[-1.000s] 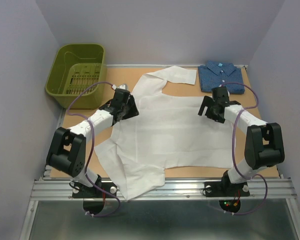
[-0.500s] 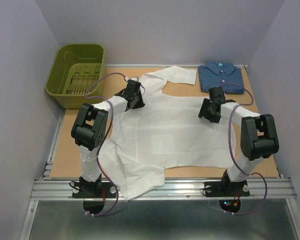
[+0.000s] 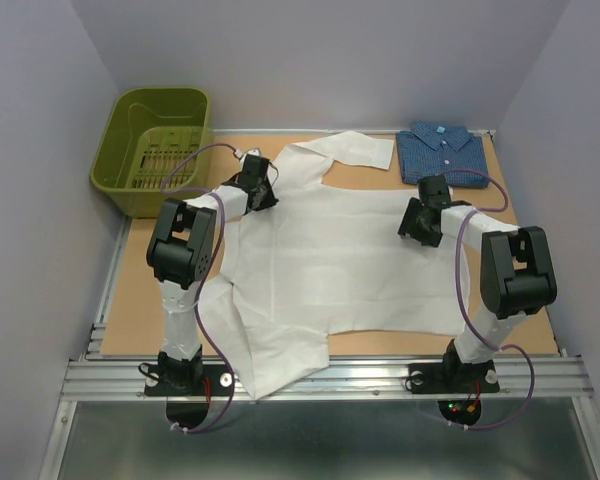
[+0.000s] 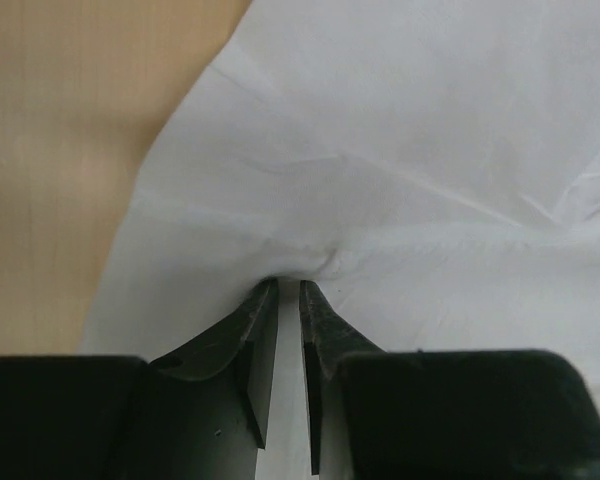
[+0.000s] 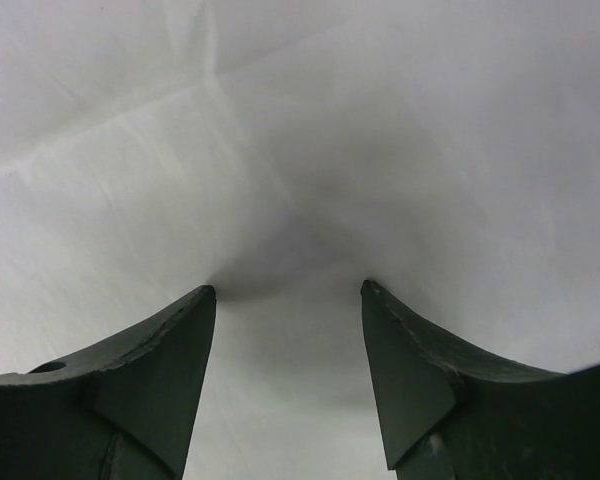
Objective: Fold and stack the long sleeve shirts
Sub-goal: Flatten the shirt out
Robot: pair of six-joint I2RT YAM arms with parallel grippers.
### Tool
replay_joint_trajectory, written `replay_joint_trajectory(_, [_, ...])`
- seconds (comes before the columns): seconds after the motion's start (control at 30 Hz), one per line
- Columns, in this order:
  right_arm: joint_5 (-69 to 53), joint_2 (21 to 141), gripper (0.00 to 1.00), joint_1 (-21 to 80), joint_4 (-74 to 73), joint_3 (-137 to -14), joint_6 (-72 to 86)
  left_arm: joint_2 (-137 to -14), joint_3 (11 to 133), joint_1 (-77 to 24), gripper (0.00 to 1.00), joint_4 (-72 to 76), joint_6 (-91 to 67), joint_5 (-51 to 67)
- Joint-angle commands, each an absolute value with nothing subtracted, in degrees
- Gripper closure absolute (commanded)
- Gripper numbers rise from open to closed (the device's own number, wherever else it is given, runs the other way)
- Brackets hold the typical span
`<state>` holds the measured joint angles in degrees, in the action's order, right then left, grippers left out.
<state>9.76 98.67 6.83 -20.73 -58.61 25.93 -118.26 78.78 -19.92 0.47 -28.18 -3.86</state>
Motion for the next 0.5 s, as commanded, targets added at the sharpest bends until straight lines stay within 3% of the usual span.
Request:
replay_joint_trajectory(0.0, [12.6, 100.5, 0.34, 4.7, -20.1, -56.4, 26.5, -120.1, 80.9, -18.3, 0.73, -2.2, -28.8, -6.9])
replay_joint_trajectory(0.2, [10.5, 96.4, 0.33, 4.4, -20.6, -59.8, 25.1, -117.3, 83.6, -17.8, 0.71, -3.1, -26.9, -5.1])
replay_joint_trajectory(0.4, [4.2, 91.3, 0.28, 4.5, -22.8, -61.8, 24.7, -107.0, 81.9, -19.4, 0.57, -3.6, -26.5, -4.1])
replay_joint_trajectory(0.47, [3.2, 89.6, 0.26, 4.6, -23.5, -60.5, 25.5, -103.1, 79.9, -20.5, 0.46, -4.0, -26.7, -4.9])
